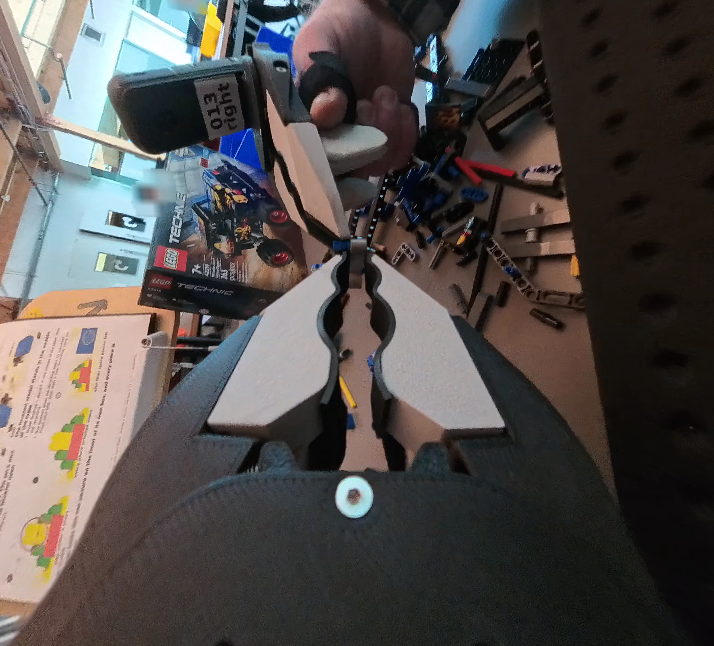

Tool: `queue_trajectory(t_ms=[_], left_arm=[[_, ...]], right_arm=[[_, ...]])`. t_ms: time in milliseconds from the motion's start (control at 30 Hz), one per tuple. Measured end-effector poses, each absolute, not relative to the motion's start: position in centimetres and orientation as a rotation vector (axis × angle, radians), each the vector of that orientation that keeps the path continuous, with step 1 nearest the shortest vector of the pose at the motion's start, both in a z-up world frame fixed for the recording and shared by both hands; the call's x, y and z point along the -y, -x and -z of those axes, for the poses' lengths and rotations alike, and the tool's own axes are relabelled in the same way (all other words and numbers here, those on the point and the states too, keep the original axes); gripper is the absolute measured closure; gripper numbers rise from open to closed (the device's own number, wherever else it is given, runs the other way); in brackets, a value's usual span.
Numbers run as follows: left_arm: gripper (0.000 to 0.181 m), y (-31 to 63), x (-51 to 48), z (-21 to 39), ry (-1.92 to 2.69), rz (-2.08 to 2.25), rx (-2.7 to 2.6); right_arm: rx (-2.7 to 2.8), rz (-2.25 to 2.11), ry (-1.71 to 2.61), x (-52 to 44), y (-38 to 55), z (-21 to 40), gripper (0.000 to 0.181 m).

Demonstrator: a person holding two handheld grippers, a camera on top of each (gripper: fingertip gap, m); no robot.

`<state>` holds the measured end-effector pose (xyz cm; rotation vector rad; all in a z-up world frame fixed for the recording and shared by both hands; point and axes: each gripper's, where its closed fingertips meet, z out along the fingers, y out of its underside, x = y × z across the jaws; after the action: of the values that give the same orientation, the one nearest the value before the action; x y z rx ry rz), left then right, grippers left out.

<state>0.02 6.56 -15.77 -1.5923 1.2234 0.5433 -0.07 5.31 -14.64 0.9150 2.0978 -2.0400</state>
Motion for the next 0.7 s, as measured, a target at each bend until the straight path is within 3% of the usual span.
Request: queue_trajectory(t_ms=[33,400,600,700], left_arm=[[0.176,0.5,-6.9,16.0,1.611,-0.585,-1.217],[0.176,3.0,-9.0,16.8,1.723,-0.817,-1.125],[0.157,4.3,-10.2,13.9,1.644,-0.904,-0.880],[0.163,4.5,-10.3,11.5,1.539,-1.011,-0.786]], right_arm=[[-2.088,2.032,-0.967,-5.6,0.5,14.8,0.179],[-2.385,1.957,-1.301,-7.5,3.3,15.8,0.179],[-2.119,2.275,-1.393,-8.6,4.3,12.1,0.179],[-1.987,2.449,-1.402,-9.0,4.3,10.2,0.179]])
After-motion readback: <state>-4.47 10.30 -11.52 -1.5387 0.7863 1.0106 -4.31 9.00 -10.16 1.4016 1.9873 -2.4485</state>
